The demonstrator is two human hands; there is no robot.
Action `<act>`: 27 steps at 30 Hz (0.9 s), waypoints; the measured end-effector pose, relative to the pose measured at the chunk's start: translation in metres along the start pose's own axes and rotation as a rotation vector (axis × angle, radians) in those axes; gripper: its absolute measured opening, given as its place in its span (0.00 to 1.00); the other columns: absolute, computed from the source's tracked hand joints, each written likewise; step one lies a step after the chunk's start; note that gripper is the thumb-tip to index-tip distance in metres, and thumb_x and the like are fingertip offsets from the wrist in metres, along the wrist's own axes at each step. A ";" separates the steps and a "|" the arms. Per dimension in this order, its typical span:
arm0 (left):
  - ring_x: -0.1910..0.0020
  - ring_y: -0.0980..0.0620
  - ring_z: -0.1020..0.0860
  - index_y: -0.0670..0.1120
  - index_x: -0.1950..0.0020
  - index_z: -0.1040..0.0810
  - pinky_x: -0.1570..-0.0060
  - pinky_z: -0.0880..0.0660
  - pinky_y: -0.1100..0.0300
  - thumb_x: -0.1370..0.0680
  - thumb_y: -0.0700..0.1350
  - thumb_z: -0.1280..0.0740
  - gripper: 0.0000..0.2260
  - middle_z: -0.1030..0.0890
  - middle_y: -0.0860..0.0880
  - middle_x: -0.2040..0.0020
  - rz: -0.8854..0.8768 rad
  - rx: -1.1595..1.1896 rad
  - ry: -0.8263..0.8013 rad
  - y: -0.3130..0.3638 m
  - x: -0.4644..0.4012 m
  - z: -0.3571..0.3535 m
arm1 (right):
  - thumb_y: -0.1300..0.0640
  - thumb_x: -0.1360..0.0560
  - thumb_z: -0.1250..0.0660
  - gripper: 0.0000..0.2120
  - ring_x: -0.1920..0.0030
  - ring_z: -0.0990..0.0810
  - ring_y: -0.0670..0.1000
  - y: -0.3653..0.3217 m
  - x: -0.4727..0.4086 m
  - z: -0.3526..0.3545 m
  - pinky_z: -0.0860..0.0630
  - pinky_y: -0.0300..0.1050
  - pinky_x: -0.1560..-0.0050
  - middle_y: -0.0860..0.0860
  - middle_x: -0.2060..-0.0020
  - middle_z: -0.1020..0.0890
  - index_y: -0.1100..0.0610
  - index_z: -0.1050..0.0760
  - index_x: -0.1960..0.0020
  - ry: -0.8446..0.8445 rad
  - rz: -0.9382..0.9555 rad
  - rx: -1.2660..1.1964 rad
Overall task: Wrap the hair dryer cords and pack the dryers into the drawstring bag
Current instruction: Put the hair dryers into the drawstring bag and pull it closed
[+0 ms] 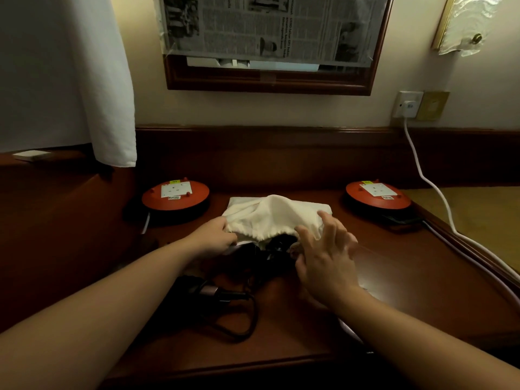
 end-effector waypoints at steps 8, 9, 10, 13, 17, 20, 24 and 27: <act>0.58 0.51 0.23 0.45 0.46 0.24 0.63 0.29 0.57 0.20 0.46 0.32 0.06 0.20 0.45 0.52 0.031 -0.027 -0.013 0.001 0.000 0.002 | 0.59 0.19 0.37 0.22 0.48 0.17 0.59 -0.054 -0.005 -0.007 0.19 0.58 0.59 0.51 0.31 0.25 0.52 0.30 0.26 -0.440 0.729 -0.189; 0.58 0.51 0.23 0.47 0.48 0.25 0.63 0.29 0.58 0.20 0.45 0.32 0.04 0.20 0.45 0.52 0.026 -0.033 -0.012 0.004 0.001 0.002 | 0.60 0.19 0.37 0.22 0.50 0.17 0.59 -0.057 -0.009 -0.011 0.19 0.58 0.59 0.51 0.32 0.24 0.52 0.30 0.25 -0.443 0.736 -0.164; 0.58 0.51 0.23 0.48 0.51 0.26 0.63 0.29 0.58 0.20 0.44 0.32 0.04 0.21 0.45 0.53 0.024 -0.046 -0.011 0.005 0.001 0.002 | 0.60 0.19 0.38 0.21 0.52 0.17 0.59 -0.059 -0.013 -0.015 0.19 0.57 0.60 0.51 0.34 0.23 0.53 0.29 0.26 -0.448 0.755 -0.130; 0.55 0.48 0.22 0.47 0.52 0.26 0.59 0.27 0.55 0.23 0.42 0.28 0.07 0.21 0.45 0.53 0.023 -0.081 0.002 0.004 0.002 0.004 | 0.60 0.19 0.37 0.16 0.50 0.18 0.59 -0.060 -0.016 -0.018 0.20 0.56 0.60 0.53 0.40 0.24 0.55 0.26 0.32 -0.431 0.817 -0.106; 0.51 0.46 0.22 0.45 0.48 0.27 0.55 0.23 0.51 0.29 0.40 0.24 0.15 0.22 0.43 0.48 0.044 -0.135 0.031 -0.002 0.007 0.008 | 0.52 0.20 0.33 0.14 0.52 0.19 0.56 -0.037 -0.017 -0.006 0.20 0.48 0.65 0.53 0.42 0.18 0.56 0.20 0.37 -0.150 0.746 -0.230; 0.57 0.50 0.25 0.47 0.53 0.30 0.64 0.28 0.56 0.30 0.39 0.24 0.16 0.24 0.45 0.52 0.031 -0.170 0.000 0.003 0.013 0.005 | 0.59 0.20 0.38 0.13 0.54 0.19 0.55 -0.026 -0.017 -0.002 0.22 0.47 0.68 0.54 0.44 0.17 0.58 0.18 0.41 0.054 0.662 -0.264; 0.56 0.50 0.18 0.47 0.49 0.23 0.55 0.18 0.53 0.32 0.42 0.25 0.14 0.17 0.44 0.54 -0.018 -0.005 -0.089 0.012 0.016 -0.001 | 0.60 0.25 0.29 0.06 0.62 0.25 0.55 -0.034 -0.016 -0.009 0.34 0.43 0.77 0.56 0.55 0.23 0.59 0.16 0.49 0.123 0.519 -0.216; 0.54 0.42 0.16 0.42 0.48 0.21 0.50 0.19 0.48 0.34 0.51 0.26 0.19 0.15 0.38 0.53 0.029 0.135 -0.135 0.016 0.016 -0.004 | 0.61 0.27 0.29 0.04 0.65 0.26 0.55 -0.044 -0.021 -0.020 0.34 0.42 0.75 0.56 0.60 0.26 0.60 0.18 0.53 0.049 0.465 -0.247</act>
Point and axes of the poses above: each hand's wrist, its own x-axis away from the middle knuckle, its own z-axis out of the back of the hand, y = z × x, the point moved 2 cm from there along -x, towards the middle knuckle
